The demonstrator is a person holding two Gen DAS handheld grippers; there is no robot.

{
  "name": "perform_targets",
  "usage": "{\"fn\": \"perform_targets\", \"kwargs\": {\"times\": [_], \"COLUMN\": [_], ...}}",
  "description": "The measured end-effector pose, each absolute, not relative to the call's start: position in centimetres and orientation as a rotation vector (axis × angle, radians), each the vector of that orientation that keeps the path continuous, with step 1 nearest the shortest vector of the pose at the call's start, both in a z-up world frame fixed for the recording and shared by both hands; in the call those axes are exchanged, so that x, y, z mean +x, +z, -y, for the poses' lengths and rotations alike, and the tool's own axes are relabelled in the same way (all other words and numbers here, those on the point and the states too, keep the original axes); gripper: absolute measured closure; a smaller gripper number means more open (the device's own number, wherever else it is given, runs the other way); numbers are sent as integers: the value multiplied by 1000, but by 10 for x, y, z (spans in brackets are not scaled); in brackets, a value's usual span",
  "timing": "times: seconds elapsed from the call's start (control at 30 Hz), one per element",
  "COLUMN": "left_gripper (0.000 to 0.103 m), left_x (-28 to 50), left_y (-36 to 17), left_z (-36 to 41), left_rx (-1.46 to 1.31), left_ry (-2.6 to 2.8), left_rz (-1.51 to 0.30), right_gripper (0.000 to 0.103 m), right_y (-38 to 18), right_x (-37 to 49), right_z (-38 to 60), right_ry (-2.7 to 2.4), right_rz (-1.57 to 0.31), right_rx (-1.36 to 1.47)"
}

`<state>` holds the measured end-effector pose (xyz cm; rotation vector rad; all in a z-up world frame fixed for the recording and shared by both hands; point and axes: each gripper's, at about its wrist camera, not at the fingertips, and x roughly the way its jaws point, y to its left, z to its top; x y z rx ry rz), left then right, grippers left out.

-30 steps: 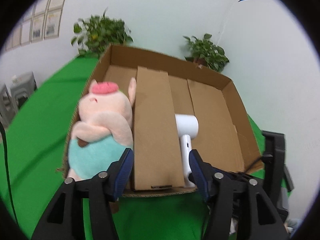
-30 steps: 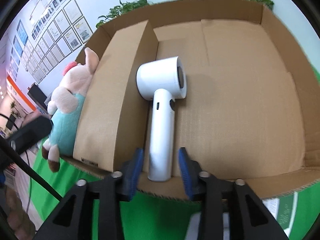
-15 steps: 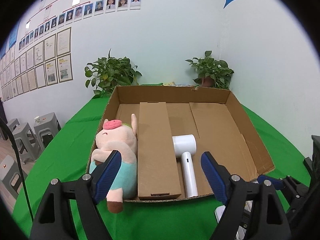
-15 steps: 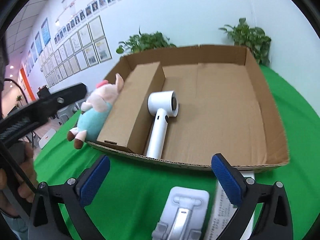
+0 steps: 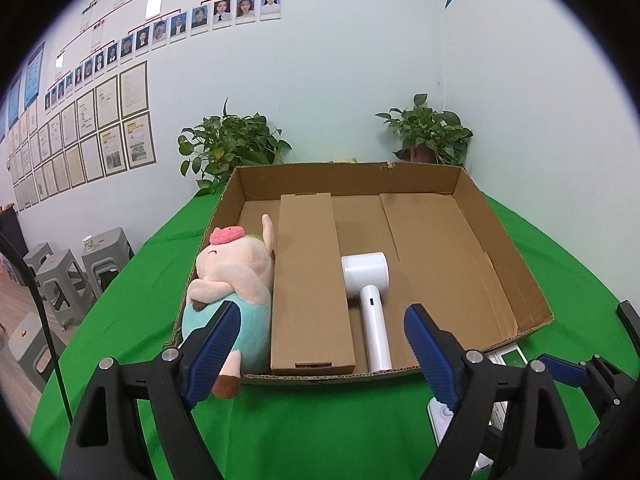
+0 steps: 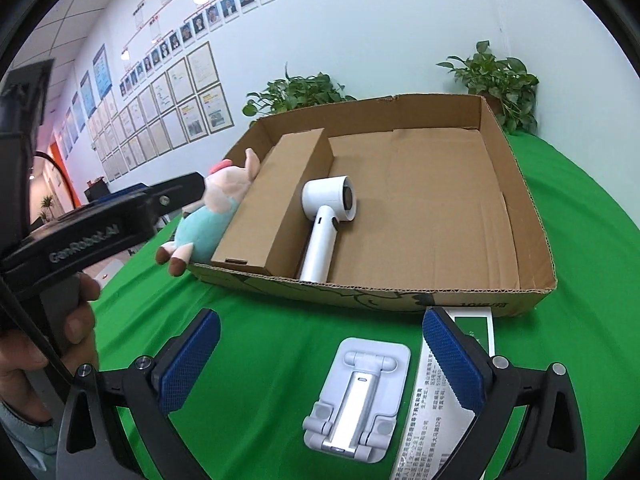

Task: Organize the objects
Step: 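Move the right gripper toward the white phone stand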

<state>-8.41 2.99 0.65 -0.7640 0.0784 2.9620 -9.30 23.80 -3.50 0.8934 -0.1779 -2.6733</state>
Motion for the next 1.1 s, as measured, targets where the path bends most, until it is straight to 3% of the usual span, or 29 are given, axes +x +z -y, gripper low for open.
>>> {"fn": "perform_targets", "kwargs": {"times": [0.53, 1.1], "left_gripper": [19, 19], "left_x": [-86, -90], "left_y": [-29, -54], "left_z": [-24, -23], "left_rx": [-937, -1039], "left_ry": [2843, 2758], "left_rz": [-16, 61], "right_gripper": [3, 2], "right_y": [-101, -119], "right_x": [-74, -71], "right_z": [-221, -230], "right_ry": [-2400, -2577], "right_rz": [229, -41], "right_rx": [1138, 1269]}}
